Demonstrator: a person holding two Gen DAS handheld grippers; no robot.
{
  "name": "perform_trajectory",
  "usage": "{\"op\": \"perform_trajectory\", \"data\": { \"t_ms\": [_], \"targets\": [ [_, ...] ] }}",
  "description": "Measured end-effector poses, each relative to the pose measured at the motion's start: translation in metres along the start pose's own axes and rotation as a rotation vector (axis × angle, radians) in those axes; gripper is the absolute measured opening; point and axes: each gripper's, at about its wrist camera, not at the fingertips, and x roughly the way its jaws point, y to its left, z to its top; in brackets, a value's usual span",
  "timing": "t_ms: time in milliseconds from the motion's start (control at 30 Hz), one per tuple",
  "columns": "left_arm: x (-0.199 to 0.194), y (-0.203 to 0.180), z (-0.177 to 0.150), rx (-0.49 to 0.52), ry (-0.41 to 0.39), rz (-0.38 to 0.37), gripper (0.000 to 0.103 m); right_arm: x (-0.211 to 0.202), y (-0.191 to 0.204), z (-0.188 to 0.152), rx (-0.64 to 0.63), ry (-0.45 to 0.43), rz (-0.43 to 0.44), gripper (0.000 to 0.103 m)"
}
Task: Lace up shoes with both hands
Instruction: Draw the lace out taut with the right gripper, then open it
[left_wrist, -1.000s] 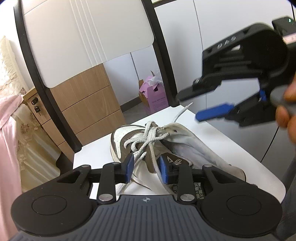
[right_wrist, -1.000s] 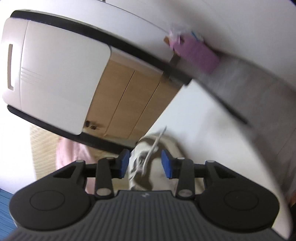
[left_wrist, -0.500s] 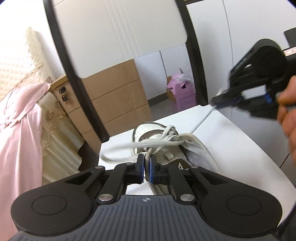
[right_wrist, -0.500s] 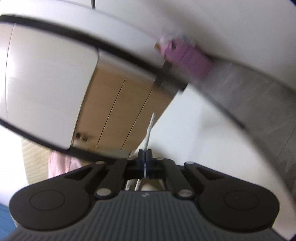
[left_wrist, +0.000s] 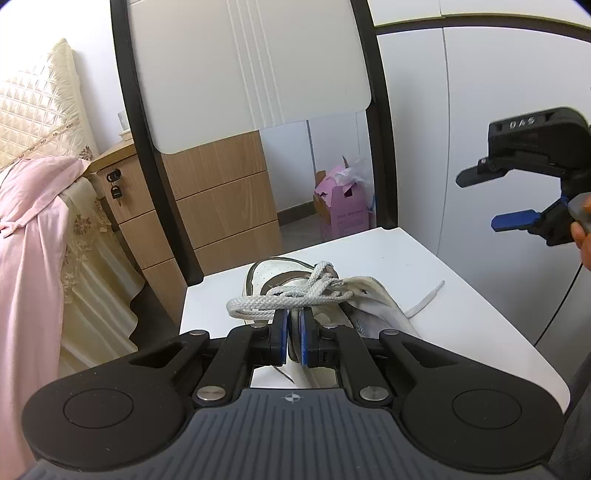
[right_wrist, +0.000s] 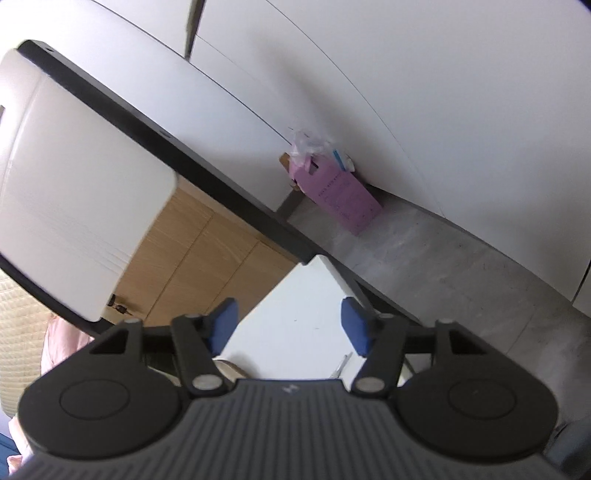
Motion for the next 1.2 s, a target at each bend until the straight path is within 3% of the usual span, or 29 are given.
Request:
{"op": "perform_trajectory", "data": {
  "t_ms": [167, 300, 333, 400, 433, 467, 633, 933, 1067, 1200],
  "targets": [
    [0.004, -0.003, 0.002, 0.013, 0.003, 0.021, 0.009, 0.025, 0.007, -0.033, 0.099, 0.258, 0.183, 0.066],
    [0.006, -0.009, 0.002, 0.042, 0.012, 0.04, 0.009, 0.054, 0.008, -0.062, 0.204, 0.378, 0.194, 0.064],
    [0.006, -0.01, 0.002, 0.044, 0.014, 0.042, 0.009, 0.06, 0.008, -0.065, 0.205, 0.38, 0.18, 0.063],
    [0.006, -0.012, 0.002, 0.048, 0.016, 0.049, 0.009, 0.071, 0.009, -0.066, 0.201, 0.37, 0.154, 0.046],
    [0.006, -0.013, 0.002, 0.048, 0.018, 0.052, 0.009, 0.075, 0.01, -0.064, 0.202, 0.354, 0.148, 0.018],
    [0.005, -0.013, 0.002, 0.046, 0.02, 0.054, 0.009, 0.074, 0.011, -0.063, 0.209, 0.339, 0.151, 0.003],
    [0.007, -0.015, 0.0, 0.034, 0.042, 0.06, 0.008, 0.066, 0.017, -0.051, 0.14, 0.261, 0.141, 0.002],
    [0.007, -0.011, -0.001, 0.002, 0.052, 0.063, 0.008, 0.046, -0.01, -0.015, 0.067, 0.09, -0.028, 0.002],
    [0.01, -0.01, 0.001, -0.013, 0.054, 0.061, 0.008, 0.038, -0.024, -0.005, 0.031, 0.085, -0.106, 0.002],
    [0.01, -0.008, 0.002, -0.012, 0.052, 0.053, 0.008, 0.031, -0.027, -0.005, -0.047, 0.128, -0.129, 0.002]
  ]
}}
